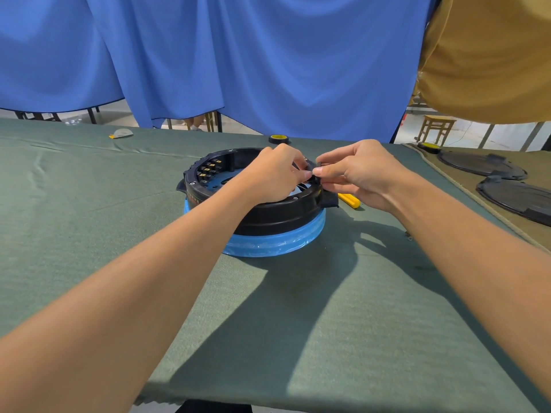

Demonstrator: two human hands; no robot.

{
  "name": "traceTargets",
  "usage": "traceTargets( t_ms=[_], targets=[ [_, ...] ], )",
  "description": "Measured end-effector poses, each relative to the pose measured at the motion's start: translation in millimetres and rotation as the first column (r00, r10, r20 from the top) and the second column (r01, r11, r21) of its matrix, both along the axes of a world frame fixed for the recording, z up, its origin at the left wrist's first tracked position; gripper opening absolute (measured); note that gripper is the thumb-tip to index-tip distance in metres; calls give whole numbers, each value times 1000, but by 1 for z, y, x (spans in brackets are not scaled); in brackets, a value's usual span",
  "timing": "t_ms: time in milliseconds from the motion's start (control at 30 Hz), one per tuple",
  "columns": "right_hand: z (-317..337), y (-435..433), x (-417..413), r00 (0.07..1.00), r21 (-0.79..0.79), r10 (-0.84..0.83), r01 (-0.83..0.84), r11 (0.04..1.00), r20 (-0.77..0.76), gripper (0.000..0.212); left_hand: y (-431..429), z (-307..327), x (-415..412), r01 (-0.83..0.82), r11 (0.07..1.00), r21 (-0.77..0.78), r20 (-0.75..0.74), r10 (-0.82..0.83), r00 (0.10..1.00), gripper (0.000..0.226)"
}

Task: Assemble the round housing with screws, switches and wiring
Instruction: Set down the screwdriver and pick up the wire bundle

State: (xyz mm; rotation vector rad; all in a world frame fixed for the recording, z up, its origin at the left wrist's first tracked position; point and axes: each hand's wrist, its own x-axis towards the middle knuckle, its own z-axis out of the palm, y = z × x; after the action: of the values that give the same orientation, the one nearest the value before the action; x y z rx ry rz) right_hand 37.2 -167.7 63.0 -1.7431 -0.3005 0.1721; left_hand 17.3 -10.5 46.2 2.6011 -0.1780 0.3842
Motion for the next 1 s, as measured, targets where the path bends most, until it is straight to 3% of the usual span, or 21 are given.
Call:
traceTargets(
  t_ms=[400, 800, 1000],
  targets=[
    [-2, -2, 1, 999, 55, -17, 19, 998, -42, 25, -1, 3, -5, 20, 999, -28, 33, -19, 999, 31],
    [-4, 4, -1, 996, 166, 7, 9, 986, -93, 31, 0, 0, 0, 2, 989, -146, -42, -8, 999, 27],
    [-6, 5, 1, 994, 168, -38, 55, 984, -102, 23, 0, 2, -4, 6, 987, -163, -34, -11, 999, 25]
  ],
)
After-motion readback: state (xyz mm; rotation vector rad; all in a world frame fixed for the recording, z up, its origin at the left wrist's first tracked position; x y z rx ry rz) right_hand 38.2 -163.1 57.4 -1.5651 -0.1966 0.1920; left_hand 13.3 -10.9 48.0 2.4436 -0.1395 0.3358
